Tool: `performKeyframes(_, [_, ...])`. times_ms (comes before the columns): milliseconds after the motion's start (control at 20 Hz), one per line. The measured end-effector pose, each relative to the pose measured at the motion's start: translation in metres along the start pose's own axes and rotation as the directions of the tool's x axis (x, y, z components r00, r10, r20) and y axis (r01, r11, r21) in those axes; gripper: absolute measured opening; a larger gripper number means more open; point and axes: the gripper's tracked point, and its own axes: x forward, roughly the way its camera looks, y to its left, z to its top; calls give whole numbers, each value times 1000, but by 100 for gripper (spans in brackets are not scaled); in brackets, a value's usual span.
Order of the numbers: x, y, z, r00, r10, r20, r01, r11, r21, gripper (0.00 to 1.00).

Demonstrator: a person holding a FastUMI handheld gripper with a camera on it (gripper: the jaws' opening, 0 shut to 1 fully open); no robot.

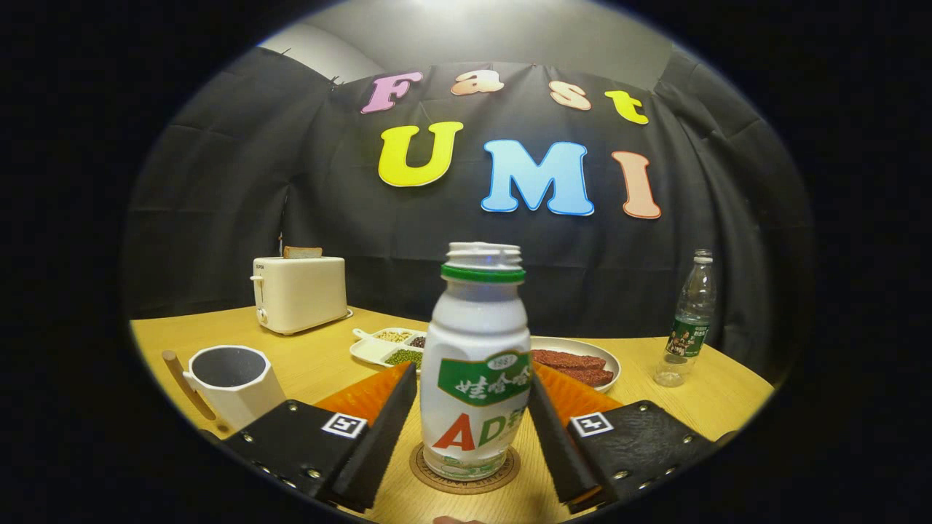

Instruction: Take the bottle from table, then pour the juice into the cup, finally place the bottle on the coaster

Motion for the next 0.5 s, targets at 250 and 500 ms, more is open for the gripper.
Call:
performKeyframes(250, [-11, -2, 12, 1000, -25, 3, 25, 1000, -6, 92])
performKeyframes(500, [-42, -3, 45, 998, -58, 18, 57, 998, 26, 92])
